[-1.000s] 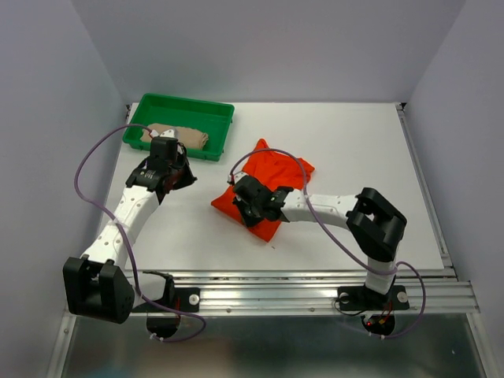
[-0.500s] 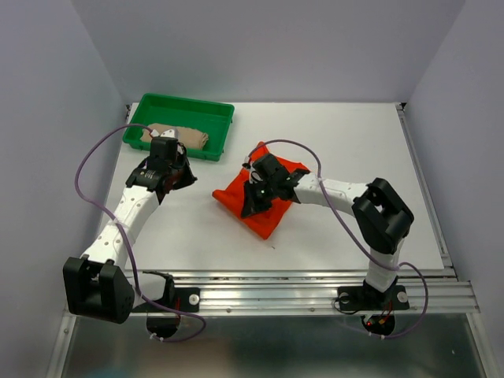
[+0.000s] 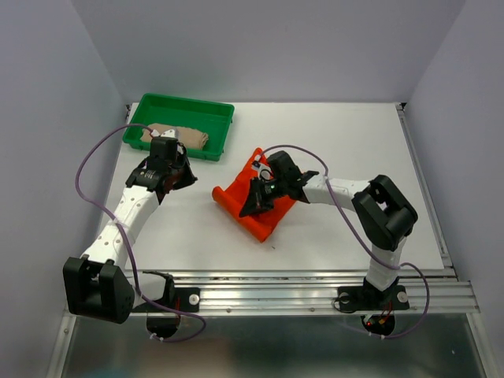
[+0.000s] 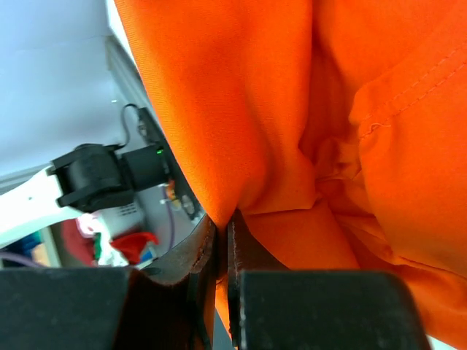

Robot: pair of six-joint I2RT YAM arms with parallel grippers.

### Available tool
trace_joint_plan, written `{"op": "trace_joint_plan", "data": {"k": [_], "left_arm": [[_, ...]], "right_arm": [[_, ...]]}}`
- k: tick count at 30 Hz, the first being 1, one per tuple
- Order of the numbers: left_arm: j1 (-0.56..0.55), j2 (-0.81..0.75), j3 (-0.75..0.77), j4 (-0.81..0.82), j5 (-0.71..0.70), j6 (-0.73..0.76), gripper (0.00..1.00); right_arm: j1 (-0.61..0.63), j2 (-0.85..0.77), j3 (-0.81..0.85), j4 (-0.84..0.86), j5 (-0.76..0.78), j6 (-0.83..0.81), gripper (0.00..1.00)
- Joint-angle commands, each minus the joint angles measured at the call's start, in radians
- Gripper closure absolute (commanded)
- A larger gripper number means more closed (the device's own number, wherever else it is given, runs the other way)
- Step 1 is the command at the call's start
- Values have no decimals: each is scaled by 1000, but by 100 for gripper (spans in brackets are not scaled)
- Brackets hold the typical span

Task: Roll the t-shirts
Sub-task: Roll the T-shirt to the center of the board.

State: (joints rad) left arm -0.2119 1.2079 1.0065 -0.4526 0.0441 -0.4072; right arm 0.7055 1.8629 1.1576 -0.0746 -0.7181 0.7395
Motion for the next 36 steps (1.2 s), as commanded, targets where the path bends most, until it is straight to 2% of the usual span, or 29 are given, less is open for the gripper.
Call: {"op": "trace_joint_plan", "data": {"k": [1, 12, 23, 36], "left_arm": [[5, -22, 1, 22, 7, 21, 100], [-14, -10, 9, 12, 25, 51, 100], [-227, 93, 15, 15, 17, 51, 100], [-253, 205, 4, 89, 83, 45, 100]], "right_arm": [[-21, -11, -32, 157, -116, 89, 99], [-60, 41, -64, 200, -153, 109, 99], [-100, 120, -36, 202, -228, 92, 99], [-129, 148, -27, 200, -265, 64, 99]]}}
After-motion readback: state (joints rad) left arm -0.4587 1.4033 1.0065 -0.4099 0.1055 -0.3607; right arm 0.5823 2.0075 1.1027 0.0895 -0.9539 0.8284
